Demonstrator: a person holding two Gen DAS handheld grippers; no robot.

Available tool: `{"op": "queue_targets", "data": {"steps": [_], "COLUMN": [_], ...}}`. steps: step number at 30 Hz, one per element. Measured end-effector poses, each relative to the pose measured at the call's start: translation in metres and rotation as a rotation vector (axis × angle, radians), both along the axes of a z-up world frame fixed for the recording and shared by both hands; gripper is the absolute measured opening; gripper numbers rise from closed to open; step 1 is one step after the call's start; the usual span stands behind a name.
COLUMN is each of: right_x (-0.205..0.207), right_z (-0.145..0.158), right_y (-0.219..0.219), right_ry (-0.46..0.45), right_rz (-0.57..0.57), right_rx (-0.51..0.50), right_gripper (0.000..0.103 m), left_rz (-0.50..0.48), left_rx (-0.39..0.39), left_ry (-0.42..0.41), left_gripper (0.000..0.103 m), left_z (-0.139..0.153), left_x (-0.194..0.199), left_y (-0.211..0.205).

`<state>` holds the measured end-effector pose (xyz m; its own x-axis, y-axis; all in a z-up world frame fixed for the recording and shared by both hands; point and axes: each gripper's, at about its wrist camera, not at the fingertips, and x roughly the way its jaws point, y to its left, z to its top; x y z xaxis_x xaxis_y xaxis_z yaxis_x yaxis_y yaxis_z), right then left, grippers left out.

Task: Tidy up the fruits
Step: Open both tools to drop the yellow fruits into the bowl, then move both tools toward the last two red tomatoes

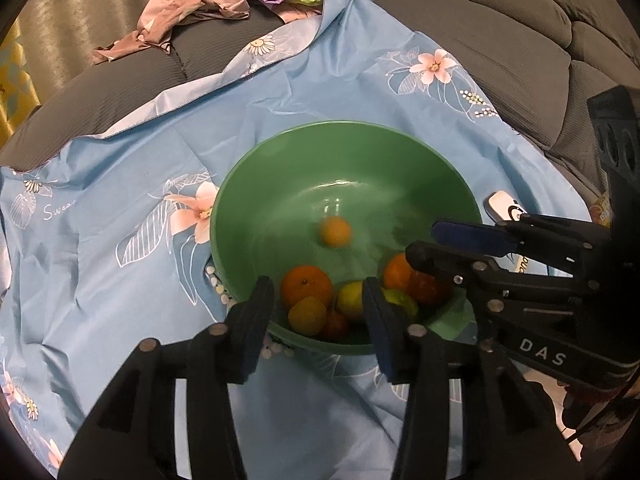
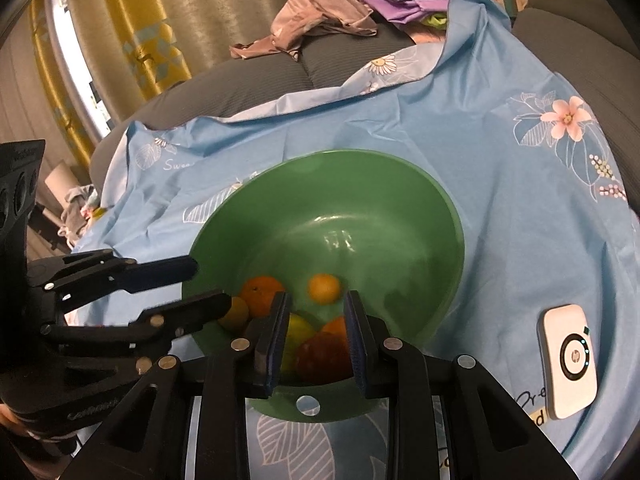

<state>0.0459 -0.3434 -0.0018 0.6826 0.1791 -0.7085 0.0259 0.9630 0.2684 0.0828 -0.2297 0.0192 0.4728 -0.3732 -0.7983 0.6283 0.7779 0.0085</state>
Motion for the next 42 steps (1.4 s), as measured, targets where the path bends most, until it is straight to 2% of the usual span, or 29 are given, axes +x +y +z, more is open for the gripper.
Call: {"op": "queue_targets", "data": {"steps": [3, 7, 13, 30, 42], "right_x": [-0.004, -0.011, -0.025, -0.063, -0.068], "right_z": [0.002, 0.008, 0.015, 0.024, 0.021], "right_y": [0.001, 0.003, 0.009, 0.053, 0.103], "right_ry": [0.004, -0.007, -0.029, -0.039, -0.011], "right_rz": [-0.008, -0.012, 0.005, 0.121, 0.244], "right_rx": [-0.001, -0.006, 0.013, 0.029, 0.000], "right_gripper": [0.028, 0.029, 0.030, 0.030, 0.030], "left_rz": [0.006, 0.024, 0.074, 0.339, 0.398], "left_rx": [-0.012, -0.026, -0.027, -0.055, -0.082], "left_ry": [-0.006, -0.016, -0.018, 0.087, 0.141], "left_gripper": [0.053, 0.069, 0.077, 0.077, 0.077], "left_z": [0.005, 0.012, 0.016, -0.010, -0.023], "left_x": [-0.004, -0.010, -0.027, -0.090, -0.118], "left_y": [0.004, 0.013, 0.040, 0.159, 0.199]}}
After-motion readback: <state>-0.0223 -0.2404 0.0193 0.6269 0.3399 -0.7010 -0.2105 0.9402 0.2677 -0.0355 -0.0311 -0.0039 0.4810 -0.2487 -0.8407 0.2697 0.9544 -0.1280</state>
